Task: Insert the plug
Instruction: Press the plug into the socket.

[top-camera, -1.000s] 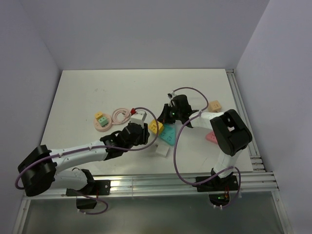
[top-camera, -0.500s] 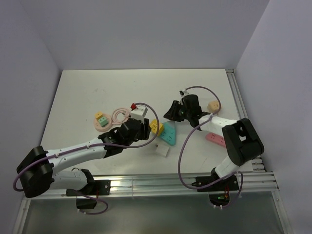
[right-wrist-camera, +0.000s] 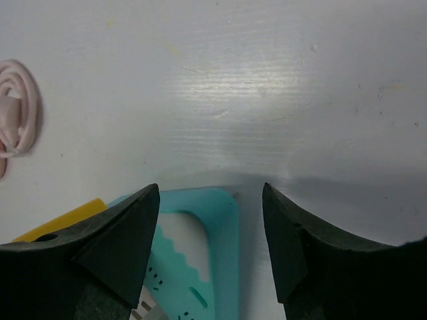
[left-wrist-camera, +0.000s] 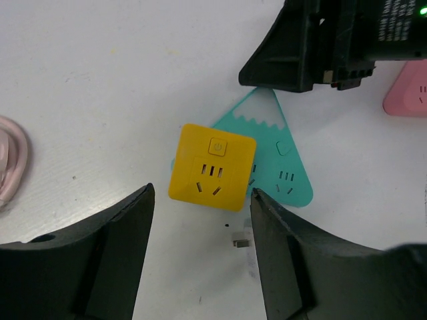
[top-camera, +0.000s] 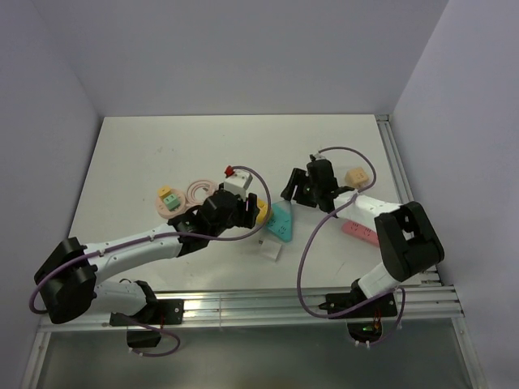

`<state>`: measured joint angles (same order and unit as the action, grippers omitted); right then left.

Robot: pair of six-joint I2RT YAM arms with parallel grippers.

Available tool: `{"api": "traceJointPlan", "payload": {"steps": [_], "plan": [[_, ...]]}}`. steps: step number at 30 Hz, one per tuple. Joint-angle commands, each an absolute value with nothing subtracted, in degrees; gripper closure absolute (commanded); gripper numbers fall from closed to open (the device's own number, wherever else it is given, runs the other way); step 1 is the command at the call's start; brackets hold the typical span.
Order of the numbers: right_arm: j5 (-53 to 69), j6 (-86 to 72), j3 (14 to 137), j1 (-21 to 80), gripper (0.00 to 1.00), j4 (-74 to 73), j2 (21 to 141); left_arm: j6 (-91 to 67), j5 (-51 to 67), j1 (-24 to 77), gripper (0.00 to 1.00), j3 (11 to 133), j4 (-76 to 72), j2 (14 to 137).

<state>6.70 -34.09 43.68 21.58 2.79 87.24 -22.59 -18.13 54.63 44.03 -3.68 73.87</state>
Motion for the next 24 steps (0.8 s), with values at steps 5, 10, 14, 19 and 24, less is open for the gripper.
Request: {"api": "traceJointPlan", "payload": {"steps": [5, 10, 14, 19, 24], "plan": [[5.88, -35.16, 44.21, 22.41, 0.28, 3.77, 90.79, -19.43, -13.54, 53.61, 0.36, 45.79, -8.43, 74.88], [8.35, -35.07, 43.77, 22.41, 0.29, 6.32, 92.63, -18.46, -12.13, 53.44, 0.36, 45.62, -9.93, 75.94], [10.46, -35.59, 42.63, 22.41, 0.32, 8.26, 93.34, -17.67, -11.07, 53.09, 0.36, 45.62, -10.2, 76.55], [10.37, -36.3, 42.54, 22.33, 0.32, 8.35, 94.04, -16.88, -10.72, 52.56, 0.35, 45.62, -10.11, 76.9], [10.72, -36.3, 42.63, 22.41, 0.33, 8.35, 94.66, -15.73, -11.34, 52.38, 0.35, 46.75, -7.83, 75.24]]}}
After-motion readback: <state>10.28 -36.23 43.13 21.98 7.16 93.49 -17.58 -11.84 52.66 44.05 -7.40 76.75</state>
